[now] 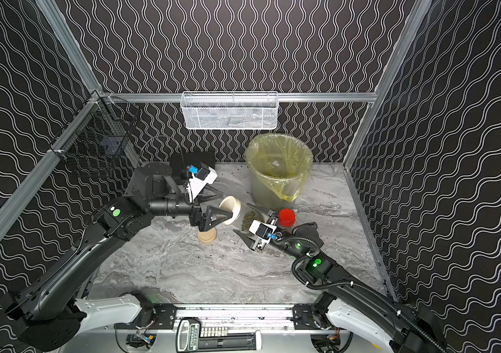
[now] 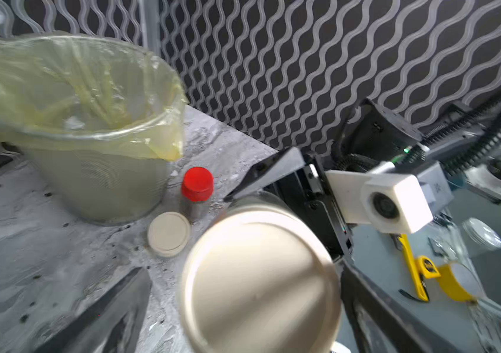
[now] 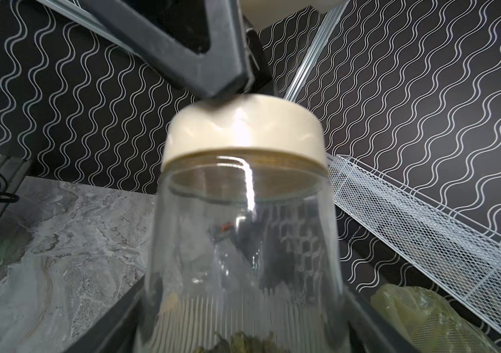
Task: Empty moldy tea leaves from jars
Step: Unscrew the lid from the jar.
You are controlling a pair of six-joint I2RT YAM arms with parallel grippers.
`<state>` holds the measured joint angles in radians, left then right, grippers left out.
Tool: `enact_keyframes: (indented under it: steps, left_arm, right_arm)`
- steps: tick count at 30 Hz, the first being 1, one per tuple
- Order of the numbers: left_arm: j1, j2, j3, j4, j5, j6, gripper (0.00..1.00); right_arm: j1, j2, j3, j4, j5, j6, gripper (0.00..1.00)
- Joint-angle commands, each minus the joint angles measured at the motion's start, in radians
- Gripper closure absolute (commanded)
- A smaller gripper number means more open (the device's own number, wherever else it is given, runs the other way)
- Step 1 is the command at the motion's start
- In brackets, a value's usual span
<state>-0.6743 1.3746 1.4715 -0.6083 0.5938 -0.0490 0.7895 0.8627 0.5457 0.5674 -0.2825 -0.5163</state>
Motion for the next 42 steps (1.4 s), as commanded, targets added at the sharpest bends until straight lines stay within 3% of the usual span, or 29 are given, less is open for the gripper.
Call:
enact_keyframes:
  steps: [1, 5, 9, 11, 14, 18, 21, 25, 27, 28, 36, 42]
  left_arm:
    - [0.001, 0.010, -0.010, -0.005, 0.023, 0.037, 0.05]
    - [0.000, 0.008, -0.024, 0.002, 0.010, 0.031, 0.08]
    - [0.001, 0.009, -0.025, 0.002, -0.019, 0.011, 0.27]
    - [0.001, 0.009, -0.024, 0.014, -0.024, -0.021, 0.33]
    - [0.000, 0.012, -0.023, 0.035, -0.062, -0.159, 0.38]
    - [0.000, 0.027, -0.034, 0.058, -0.094, -0.461, 0.47]
    - [0.001, 0.020, -0.082, 0.136, -0.070, -0.644, 0.45]
    - [0.001, -0.008, -0.151, 0.298, -0.010, -0.746, 0.24]
    - [0.000, -0.011, -0.146, 0.301, -0.017, -0.722, 0.05]
    - [0.000, -0.010, -0.134, 0.282, -0.034, -0.696, 0.01]
    - [-0.001, -0.070, -0.064, 0.189, -0.184, -0.429, 0.01]
    - [0.000, -0.091, -0.073, 0.161, -0.089, -0.070, 0.01]
  right_arm:
    - [0.000, -0.002, 0.018, 0.061, -0.024, 0.001, 0.65]
    - [0.000, 0.008, 0.019, 0.060, -0.018, -0.001, 0.65]
    - [0.000, 0.015, 0.022, 0.056, -0.020, -0.006, 0.65]
    - [-0.001, 0.019, 0.022, 0.053, -0.014, -0.017, 0.65]
    - [0.000, 0.028, 0.021, 0.054, 0.032, -0.056, 0.65]
    - [-0.001, 0.068, 0.023, 0.081, 0.187, -0.195, 0.65]
    - [0.000, 0.104, 0.010, 0.157, 0.303, -0.297, 0.65]
    - [0.013, 0.117, 0.017, 0.169, 0.342, -0.354, 0.65]
    - [0.013, 0.106, 0.017, 0.164, 0.312, -0.332, 0.65]
    - [0.013, 0.098, 0.017, 0.160, 0.291, -0.320, 0.65]
    - [0.015, 0.037, 0.001, 0.134, 0.254, -0.235, 0.66]
    - [0.018, -0.002, 0.000, 0.099, 0.213, -0.213, 0.66]
